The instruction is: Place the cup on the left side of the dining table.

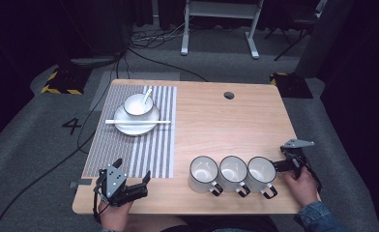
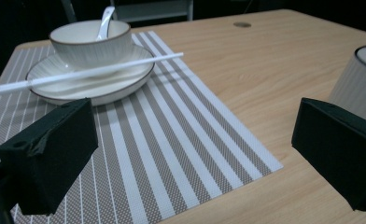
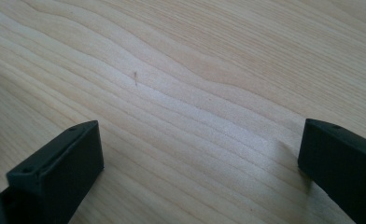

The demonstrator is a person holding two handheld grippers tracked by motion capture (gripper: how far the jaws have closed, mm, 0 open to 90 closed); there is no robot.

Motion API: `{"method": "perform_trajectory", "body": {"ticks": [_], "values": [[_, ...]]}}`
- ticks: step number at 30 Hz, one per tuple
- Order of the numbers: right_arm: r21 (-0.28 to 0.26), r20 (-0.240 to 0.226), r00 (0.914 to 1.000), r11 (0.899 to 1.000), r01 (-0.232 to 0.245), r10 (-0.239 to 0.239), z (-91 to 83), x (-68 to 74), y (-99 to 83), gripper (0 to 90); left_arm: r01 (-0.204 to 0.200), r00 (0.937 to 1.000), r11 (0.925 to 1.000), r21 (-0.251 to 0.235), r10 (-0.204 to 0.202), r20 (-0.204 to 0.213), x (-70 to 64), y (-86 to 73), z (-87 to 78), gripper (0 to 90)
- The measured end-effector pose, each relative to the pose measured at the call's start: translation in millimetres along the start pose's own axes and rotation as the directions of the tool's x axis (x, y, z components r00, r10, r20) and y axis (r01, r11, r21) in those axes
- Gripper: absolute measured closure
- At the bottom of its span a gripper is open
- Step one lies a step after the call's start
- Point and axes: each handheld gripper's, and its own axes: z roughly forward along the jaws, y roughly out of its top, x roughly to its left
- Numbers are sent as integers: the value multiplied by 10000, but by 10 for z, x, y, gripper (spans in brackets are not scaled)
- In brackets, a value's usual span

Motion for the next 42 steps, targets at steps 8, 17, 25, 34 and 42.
{"method": "perform_trajectory", "body": {"ticks": [8, 17, 25, 34, 42], "values": [[-4, -18, 10000, 10000, 41, -41, 2, -1, 2, 2, 501, 9976, 9985, -226, -489, 495, -4, 45, -17, 7], [30, -55, 10000, 10000, 2, -2, 3, 2, 8, 2, -20, 9960, 9990, 441, -19, 888, -171, 171, 166, 7], [8, -45, 10000, 10000, -28, 28, 6, 5, 9, 2, -707, 9842, 9953, 660, 588, 1669, -477, 348, 336, 7], [9, -54, 10000, 10000, -27, 27, 6, 5, 9, 2, -1200, 9599, 9894, 822, 945, 2639, -801, 504, 454, 7], [14, -53, 10000, 10000, -22, 22, 6, 5, 9, 2, -1427, 9392, 9840, 1063, 1007, 3283, -975, 517, 508, 6]]}}
